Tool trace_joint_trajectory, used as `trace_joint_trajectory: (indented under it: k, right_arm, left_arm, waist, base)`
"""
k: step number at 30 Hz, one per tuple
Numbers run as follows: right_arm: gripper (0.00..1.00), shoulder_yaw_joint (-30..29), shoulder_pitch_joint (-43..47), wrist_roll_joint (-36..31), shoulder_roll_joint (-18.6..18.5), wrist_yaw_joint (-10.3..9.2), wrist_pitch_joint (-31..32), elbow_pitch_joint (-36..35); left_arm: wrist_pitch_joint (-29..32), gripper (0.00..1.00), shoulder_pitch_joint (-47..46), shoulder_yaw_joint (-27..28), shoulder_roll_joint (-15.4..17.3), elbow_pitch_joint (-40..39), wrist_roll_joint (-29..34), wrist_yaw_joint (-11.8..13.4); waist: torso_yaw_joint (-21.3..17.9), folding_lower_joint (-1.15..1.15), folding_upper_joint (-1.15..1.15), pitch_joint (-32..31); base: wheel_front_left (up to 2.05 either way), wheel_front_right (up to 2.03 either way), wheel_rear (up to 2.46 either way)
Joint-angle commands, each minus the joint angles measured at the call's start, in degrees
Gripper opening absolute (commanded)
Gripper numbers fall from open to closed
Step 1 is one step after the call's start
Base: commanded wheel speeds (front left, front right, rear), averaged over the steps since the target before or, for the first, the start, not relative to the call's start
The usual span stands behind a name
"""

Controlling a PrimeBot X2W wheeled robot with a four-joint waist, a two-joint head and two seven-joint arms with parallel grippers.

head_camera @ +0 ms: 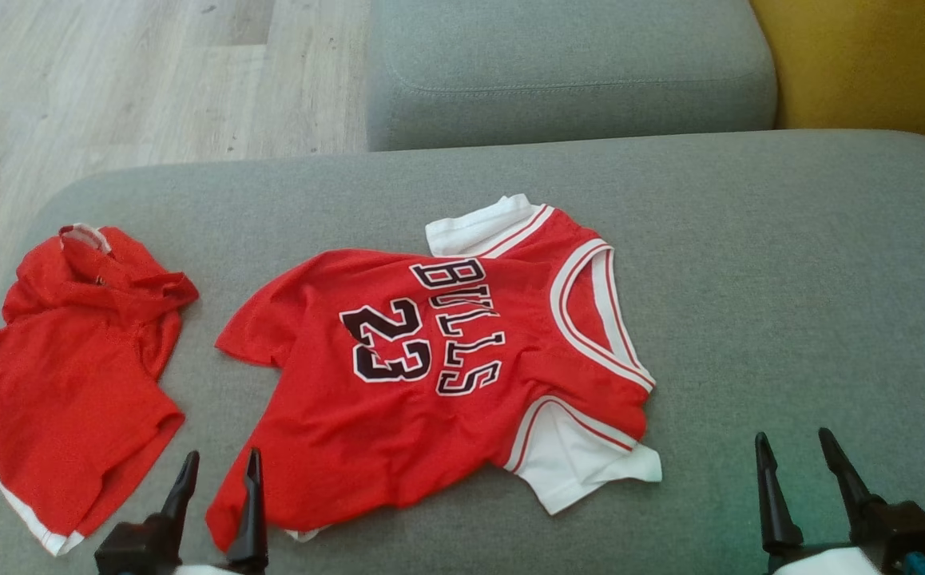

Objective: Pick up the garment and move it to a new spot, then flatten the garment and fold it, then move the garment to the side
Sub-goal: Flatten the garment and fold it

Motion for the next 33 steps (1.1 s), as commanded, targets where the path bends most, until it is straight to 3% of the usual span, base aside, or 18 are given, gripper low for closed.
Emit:
trace_joint_trajectory:
  k: [1,9,19,27,33]
  right_arm:
    - [1.0,1.07,-1.16,-0.25,-0.4,0.4,-0.63,-2.1]
    - [1.0,1.45,-1.43,-0.14,-0.4,0.4,-0.63,-2.41]
    - [1.0,1.88,-1.62,-0.05,-0.4,0.4,-0.63,-2.06]
    - [1.0,3.28,-2.51,-0.12,-0.4,0.4,-0.63,-2.67]
    - [1.0,10.71,-5.61,-0.99,-0.4,0.4,4.0,2.92]
  left_arm:
    - [-0.71,1.0,-1.67,2.94,-0.66,-1.1,0.92,-0.93]
    - [-0.71,1.0,-1.54,5.89,-2.58,-0.41,3.38,-4.21]
    - [-0.71,1.0,-1.8,7.61,-3.64,0.08,4.69,-6.45]
    - [-0.71,1.0,-1.58,7.56,-3.88,1.37,5.12,-6.8]
    - [-0.63,1.0,-2.13,5.83,-3.94,8.16,5.31,-5.97]
  waist:
    - [0.16,0.0,0.0,0.02]
    - [0.88,0.0,0.0,-0.07]
    - [1.31,0.0,0.0,0.19]
    - [1.37,0.0,0.0,0.33]
    - [1.65,0.0,0.0,0.94]
  base:
    - [0.0,0.0,0.0]
    - [0.0,0.0,0.0]
    - [0.0,0.0,0.0]
    - [0.0,0.0,0.0]
    - [0.0,0.0,0.0]
